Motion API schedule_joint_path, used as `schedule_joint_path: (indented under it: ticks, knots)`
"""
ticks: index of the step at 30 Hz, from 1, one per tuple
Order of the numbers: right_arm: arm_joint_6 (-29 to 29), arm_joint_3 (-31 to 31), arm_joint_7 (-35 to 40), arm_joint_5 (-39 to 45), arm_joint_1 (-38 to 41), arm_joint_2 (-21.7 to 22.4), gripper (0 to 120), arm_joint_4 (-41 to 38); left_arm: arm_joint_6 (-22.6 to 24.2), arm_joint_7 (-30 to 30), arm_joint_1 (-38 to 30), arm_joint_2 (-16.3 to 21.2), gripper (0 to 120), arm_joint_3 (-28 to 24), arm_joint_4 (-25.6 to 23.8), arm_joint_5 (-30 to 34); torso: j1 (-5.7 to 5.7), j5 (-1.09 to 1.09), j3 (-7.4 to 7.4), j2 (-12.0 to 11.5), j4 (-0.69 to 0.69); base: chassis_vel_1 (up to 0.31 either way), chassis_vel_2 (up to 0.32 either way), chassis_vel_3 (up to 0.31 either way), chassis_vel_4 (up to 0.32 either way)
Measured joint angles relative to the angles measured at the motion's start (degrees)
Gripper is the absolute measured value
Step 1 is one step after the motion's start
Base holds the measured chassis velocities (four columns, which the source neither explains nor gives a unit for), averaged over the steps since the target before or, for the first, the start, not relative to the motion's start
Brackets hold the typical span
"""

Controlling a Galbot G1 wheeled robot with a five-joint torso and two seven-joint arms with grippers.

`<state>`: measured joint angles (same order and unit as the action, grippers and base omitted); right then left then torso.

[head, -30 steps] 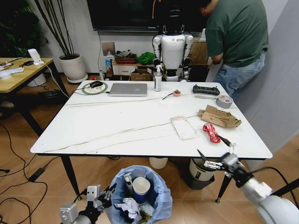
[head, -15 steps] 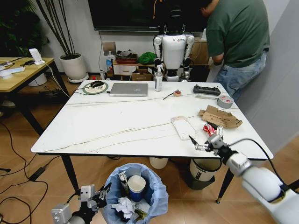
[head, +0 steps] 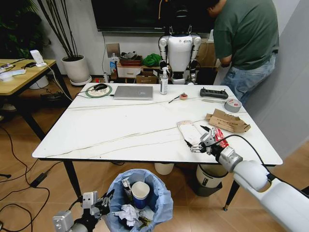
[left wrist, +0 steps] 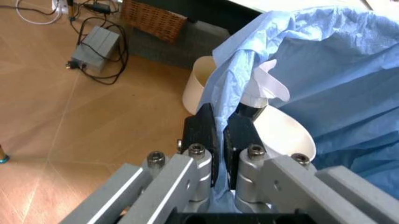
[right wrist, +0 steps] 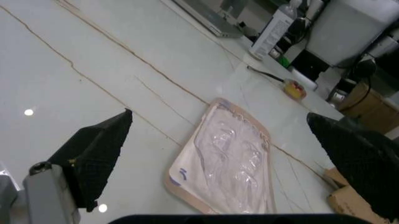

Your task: Pick up the trash bin and place the trash from the table into it.

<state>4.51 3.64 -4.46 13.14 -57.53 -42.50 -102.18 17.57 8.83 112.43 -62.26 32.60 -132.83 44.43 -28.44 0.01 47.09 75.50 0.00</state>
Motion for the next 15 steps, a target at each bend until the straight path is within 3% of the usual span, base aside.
schedule_joint_path:
  ticks: [15]
  knots:
    - [-2.59, 1.59, -0.44, -4.76, 1.62, -2.44, 100, 7.53, -0.02, 0.14, -0.28, -0.75, 0, -0.01, -0.01, -0.08, 0.0, -0.01, 0.0, 0.0, 0.0, 0.0, 0.0, 0.0, 0.0]
